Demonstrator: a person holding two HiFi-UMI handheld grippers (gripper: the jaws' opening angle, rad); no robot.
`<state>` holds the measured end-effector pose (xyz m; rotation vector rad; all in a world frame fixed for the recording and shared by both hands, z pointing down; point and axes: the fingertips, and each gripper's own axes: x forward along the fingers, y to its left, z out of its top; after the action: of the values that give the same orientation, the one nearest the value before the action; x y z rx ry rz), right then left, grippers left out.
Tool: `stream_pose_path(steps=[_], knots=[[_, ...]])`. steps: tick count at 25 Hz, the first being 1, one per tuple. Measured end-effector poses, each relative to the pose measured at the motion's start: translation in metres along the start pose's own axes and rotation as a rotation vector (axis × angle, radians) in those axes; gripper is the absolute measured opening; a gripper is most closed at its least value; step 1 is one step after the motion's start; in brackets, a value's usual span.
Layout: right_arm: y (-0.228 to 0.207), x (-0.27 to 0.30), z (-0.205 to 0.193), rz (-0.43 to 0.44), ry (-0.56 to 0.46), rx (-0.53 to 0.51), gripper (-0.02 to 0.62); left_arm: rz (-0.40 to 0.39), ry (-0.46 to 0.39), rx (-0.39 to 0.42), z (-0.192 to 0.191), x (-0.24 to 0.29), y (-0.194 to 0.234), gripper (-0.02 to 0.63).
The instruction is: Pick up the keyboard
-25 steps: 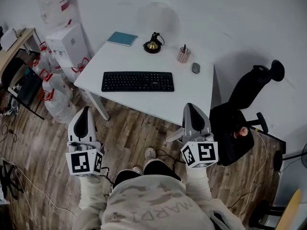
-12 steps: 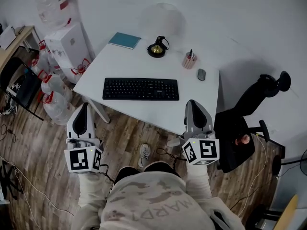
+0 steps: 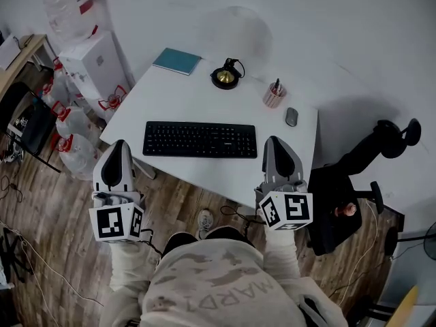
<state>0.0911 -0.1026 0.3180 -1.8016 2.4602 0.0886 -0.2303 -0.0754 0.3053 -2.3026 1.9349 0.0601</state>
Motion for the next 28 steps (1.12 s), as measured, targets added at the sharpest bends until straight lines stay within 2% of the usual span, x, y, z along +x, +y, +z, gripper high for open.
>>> stream_pose_path(steps=[8, 13, 17, 22, 28], knots=[[-0.025, 0.052, -0.013, 0.017, 0.029, 0.007, 0.011, 0.022, 0.016, 0.011, -0.010, 0.048, 0.004, 0.006], [-0.037, 0.081, -0.032, 0.053, 0.098, 0.019, 0.011, 0.041, 0.039, 0.008, -0.019, 0.075, 0.004, 0.006], [-0.047, 0.098, -0.054, 0.072, 0.165, 0.033, 0.011, 0.026, 0.067, 0.005, -0.032, 0.095, 0.000, 0.006], [-0.059, 0.107, -0.087, 0.060, 0.257, 0.069, 0.011, 0.025, 0.144, -0.026, -0.065, 0.107, 0.000, 0.006], [-0.064, 0.105, -0.133, 0.028, 0.380, 0.111, 0.011, 0.003, 0.283, -0.049, -0.118, 0.115, 0.005, 0.006]])
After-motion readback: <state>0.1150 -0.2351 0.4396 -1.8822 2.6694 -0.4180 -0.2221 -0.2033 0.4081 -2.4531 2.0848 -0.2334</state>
